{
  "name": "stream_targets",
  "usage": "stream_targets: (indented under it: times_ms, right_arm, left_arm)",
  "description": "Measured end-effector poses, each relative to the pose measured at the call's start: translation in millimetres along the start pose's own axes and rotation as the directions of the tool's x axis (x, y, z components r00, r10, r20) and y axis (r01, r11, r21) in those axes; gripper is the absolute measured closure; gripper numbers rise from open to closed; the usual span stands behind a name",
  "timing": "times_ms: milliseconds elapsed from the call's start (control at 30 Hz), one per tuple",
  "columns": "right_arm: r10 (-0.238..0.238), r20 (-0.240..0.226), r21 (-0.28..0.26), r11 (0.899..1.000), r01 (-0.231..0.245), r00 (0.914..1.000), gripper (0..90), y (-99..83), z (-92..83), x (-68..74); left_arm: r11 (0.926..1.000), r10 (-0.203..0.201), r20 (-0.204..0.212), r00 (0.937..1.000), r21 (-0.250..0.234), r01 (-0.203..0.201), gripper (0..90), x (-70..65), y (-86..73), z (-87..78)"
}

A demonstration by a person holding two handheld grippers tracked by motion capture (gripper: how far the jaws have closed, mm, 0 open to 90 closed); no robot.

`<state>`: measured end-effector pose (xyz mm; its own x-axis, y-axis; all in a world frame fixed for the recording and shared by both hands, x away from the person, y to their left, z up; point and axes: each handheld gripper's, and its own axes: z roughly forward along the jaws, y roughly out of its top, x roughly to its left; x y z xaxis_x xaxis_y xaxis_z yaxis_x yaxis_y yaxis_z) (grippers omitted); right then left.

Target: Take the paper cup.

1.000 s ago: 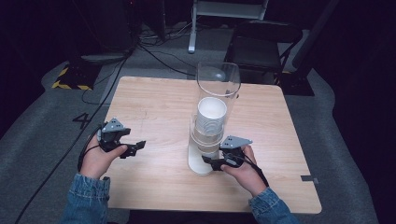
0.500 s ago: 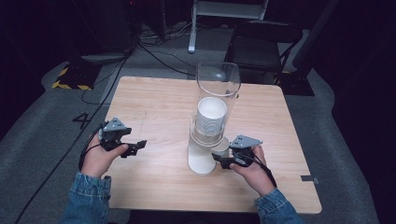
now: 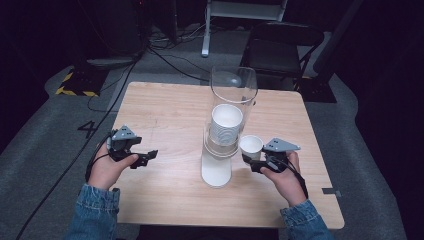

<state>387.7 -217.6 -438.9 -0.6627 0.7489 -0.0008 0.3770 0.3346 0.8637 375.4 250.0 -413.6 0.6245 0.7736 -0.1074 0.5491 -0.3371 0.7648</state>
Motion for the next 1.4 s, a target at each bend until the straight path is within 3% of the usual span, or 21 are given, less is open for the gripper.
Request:
stream_targets:
  times_ms: [133,300,600,700,833,900,1033,1133,1267,1400]
  right_arm:
    - [0.061,0.035,-0.031,0.998,-0.060,0.9975,31.7,0.0,-7.8,-14.0]
    - [0.161,0.074,-0.099,0.983,-0.153,0.9842,31.1,0.1,-16.9,-33.1]
    - [0.286,0.199,-0.188,0.950,-0.250,0.9372,30.6,-4.3,-23.8,-61.8]
    - [0.310,0.230,-0.195,0.943,-0.268,0.9226,30.7,-6.3,-24.4,-70.8]
    - [0.308,0.281,-0.185,0.947,-0.264,0.9088,30.7,-8.2,-24.5,-81.2]
    - [0.301,0.294,-0.172,0.950,-0.259,0.9071,30.7,-8.9,-23.8,-84.7]
    - [0.262,0.314,-0.133,0.964,-0.231,0.9123,30.9,-8.6,-23.1,-90.8]
    - [0.241,0.306,-0.069,0.970,-0.232,0.9210,30.9,-10.1,-21.3,-97.0]
    - [0.227,0.289,-0.028,0.973,-0.229,0.9301,30.9,-14.3,-14.5,-101.7]
    - [0.201,0.244,-0.004,0.978,-0.206,0.9488,30.9,-17.9,-4.9,-103.7]
  left_arm:
    - [1.0000,-0.001,-0.002,1.0000,0.002,0.001,18.8,-0.5,-1.3,0.3]
    - [0.9999,-0.009,-0.008,0.9999,0.008,0.009,18.8,0.2,-5.4,-1.7]
    - [0.9995,-0.027,-0.027,0.9993,0.013,0.027,18.8,3.0,-14.5,-8.2]
    - [0.9993,-0.033,-0.031,0.9990,0.014,0.034,18.9,2.9,-17.6,-10.4]
    - [0.9991,-0.038,-0.039,0.9985,0.019,0.039,18.8,4.1,-21.4,-13.2]
    - [0.9988,-0.043,-0.044,0.9981,0.021,0.044,18.9,4.7,-23.2,-13.8]
    - [0.9983,-0.049,-0.044,0.9979,0.028,0.050,18.8,6.3,-27.4,-13.4]
    - [0.9971,-0.065,-0.040,0.9971,0.036,0.067,18.8,8.0,-31.3,-12.8]
    - [0.9961,-0.079,-0.037,0.9962,0.037,0.080,18.9,10.2,-35.0,-12.0]
    - [0.9952,-0.085,-0.037,0.9957,0.046,0.087,19.0,11.9,-37.9,-11.5]
